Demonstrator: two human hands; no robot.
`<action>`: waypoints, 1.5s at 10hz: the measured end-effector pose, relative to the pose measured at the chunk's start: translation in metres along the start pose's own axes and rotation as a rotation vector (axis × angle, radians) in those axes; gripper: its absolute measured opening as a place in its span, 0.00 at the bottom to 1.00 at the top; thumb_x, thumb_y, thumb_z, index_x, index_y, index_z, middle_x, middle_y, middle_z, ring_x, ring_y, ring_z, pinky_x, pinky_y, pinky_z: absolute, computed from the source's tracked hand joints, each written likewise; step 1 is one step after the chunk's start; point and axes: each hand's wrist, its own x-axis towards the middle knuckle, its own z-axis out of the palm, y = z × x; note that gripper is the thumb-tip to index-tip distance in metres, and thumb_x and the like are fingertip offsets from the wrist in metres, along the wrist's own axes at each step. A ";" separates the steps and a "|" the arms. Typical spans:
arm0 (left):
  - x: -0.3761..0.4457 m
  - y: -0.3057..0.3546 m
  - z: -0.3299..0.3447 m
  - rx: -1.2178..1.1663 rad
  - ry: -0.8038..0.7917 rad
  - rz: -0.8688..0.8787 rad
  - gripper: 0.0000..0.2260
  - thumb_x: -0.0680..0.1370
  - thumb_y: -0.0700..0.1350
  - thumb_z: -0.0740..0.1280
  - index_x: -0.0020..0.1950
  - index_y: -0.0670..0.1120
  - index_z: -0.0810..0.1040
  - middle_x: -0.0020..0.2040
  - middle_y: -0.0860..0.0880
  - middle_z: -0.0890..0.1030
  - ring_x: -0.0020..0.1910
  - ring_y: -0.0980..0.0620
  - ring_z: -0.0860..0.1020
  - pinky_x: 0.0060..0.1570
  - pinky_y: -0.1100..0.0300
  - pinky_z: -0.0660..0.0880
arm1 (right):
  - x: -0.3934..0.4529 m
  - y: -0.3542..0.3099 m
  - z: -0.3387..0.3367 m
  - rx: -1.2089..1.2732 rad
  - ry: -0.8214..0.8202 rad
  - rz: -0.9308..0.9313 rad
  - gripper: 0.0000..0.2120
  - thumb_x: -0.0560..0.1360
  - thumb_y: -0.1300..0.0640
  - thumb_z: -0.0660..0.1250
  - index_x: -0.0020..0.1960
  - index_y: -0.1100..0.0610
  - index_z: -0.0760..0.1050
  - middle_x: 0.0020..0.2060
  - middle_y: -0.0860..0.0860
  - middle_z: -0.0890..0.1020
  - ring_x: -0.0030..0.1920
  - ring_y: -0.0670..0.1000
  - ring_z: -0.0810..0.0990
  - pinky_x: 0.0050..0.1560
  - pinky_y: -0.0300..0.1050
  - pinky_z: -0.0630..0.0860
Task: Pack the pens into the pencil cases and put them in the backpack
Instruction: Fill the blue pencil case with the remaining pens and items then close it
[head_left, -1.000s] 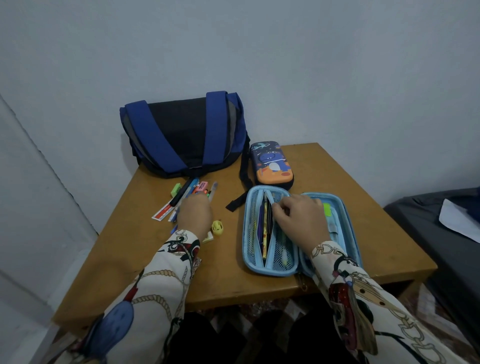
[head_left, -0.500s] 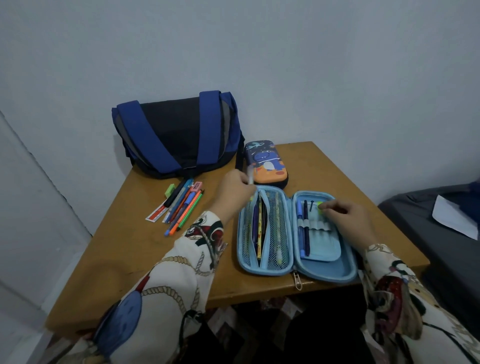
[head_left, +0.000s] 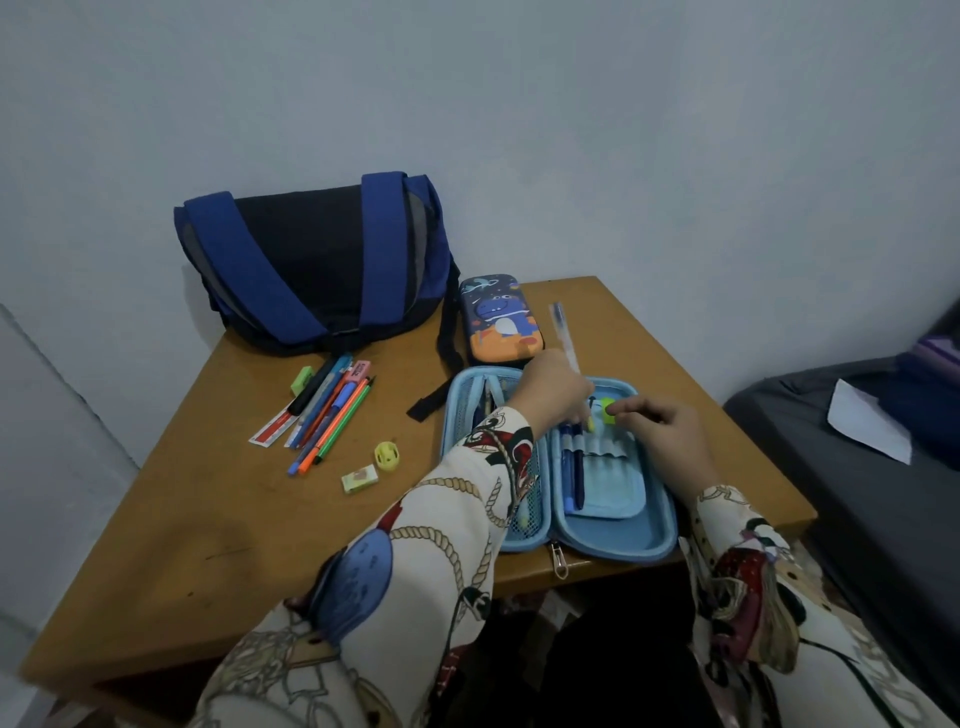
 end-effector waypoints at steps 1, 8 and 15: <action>-0.001 0.002 0.001 0.085 -0.038 0.050 0.08 0.73 0.36 0.70 0.50 0.39 0.73 0.46 0.39 0.80 0.38 0.46 0.79 0.41 0.52 0.80 | 0.001 0.001 0.001 -0.008 -0.001 -0.006 0.08 0.75 0.67 0.67 0.43 0.58 0.83 0.41 0.53 0.83 0.40 0.46 0.78 0.38 0.30 0.74; 0.001 -0.022 0.000 0.871 -0.228 0.333 0.27 0.83 0.55 0.51 0.80 0.48 0.48 0.80 0.50 0.42 0.78 0.52 0.41 0.73 0.40 0.36 | 0.003 0.006 0.001 -0.004 -0.006 -0.007 0.11 0.75 0.66 0.68 0.40 0.53 0.83 0.41 0.54 0.85 0.41 0.48 0.79 0.44 0.41 0.74; 0.028 -0.011 -0.005 0.344 -0.136 0.246 0.36 0.73 0.45 0.72 0.77 0.45 0.59 0.71 0.42 0.69 0.66 0.43 0.71 0.63 0.46 0.72 | 0.002 0.005 0.001 -0.032 0.001 0.011 0.11 0.75 0.65 0.67 0.39 0.53 0.83 0.39 0.60 0.83 0.37 0.53 0.75 0.40 0.48 0.71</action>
